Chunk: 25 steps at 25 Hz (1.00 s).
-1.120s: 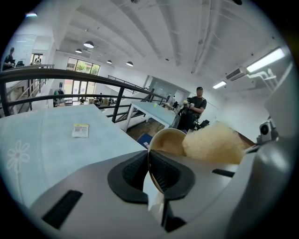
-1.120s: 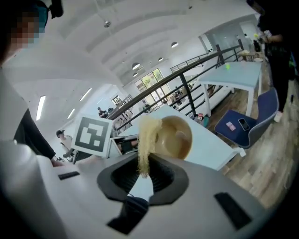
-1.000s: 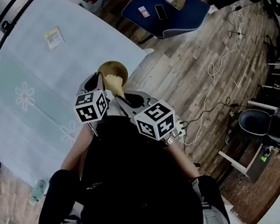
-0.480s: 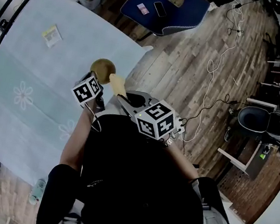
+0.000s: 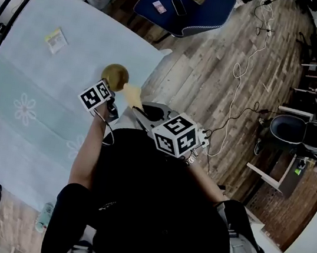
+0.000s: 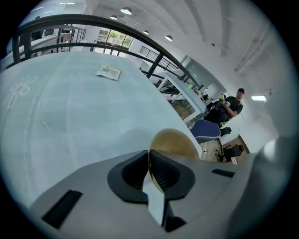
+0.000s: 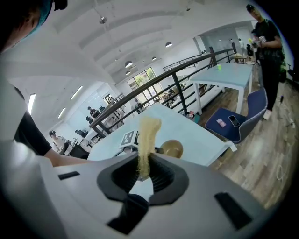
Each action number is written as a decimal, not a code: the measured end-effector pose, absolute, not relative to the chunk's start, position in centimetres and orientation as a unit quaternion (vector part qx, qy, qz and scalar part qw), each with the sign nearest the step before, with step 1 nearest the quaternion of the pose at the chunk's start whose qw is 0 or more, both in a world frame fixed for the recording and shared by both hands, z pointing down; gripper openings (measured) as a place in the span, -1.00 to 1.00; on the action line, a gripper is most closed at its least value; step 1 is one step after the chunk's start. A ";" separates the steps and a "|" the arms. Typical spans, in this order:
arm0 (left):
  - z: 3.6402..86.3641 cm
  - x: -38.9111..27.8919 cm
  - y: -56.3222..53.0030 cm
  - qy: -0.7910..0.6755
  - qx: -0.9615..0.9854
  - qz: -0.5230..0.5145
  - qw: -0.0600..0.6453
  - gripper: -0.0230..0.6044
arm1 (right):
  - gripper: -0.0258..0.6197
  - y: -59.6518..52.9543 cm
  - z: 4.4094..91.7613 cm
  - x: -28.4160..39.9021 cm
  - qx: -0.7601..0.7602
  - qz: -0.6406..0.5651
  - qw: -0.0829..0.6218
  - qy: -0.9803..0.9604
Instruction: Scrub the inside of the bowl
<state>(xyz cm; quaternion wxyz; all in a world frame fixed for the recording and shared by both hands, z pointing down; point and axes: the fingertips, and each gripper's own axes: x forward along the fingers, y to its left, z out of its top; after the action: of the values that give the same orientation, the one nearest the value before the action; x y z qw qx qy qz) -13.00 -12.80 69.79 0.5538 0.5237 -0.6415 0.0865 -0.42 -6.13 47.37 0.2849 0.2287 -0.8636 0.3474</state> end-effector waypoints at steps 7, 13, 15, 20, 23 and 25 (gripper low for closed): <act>70.0 -12.6 -12.9 -0.633 0.539 0.084 0.549 -0.82 | -0.76 -6.0 47.7 -0.4 0.230 0.351 0.289 -0.861; 68.7 -12.5 -13.2 -0.628 0.566 0.092 0.526 -0.47 | -0.76 -5.6 47.8 -0.9 0.225 0.346 0.293 -0.863; 68.2 -12.8 -12.7 -0.632 0.568 0.089 0.520 -0.42 | -0.76 -5.5 47.8 -1.0 0.226 0.343 0.293 -0.864; 63.5 -12.4 -11.5 -0.630 0.604 0.037 0.486 -0.59 | -0.76 -5.7 47.5 -1.0 0.231 0.335 0.283 -0.868; 59.3 -11.2 -11.5 -0.619 0.639 0.000 0.456 -0.80 | -0.76 -5.9 46.9 -1.1 0.229 0.324 0.271 -0.877; 56.1 -10.1 -11.9 -0.606 0.673 -0.021 0.424 -0.82 | -0.76 -6.2 46.5 -1.1 0.235 0.314 0.262 -0.882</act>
<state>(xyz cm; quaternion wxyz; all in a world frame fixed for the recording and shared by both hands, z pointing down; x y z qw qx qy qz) -10.12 -11.90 56.11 0.4238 0.6727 -0.6062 -0.0214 -1.15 -6.22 46.45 0.2615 0.2354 -0.8818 0.3141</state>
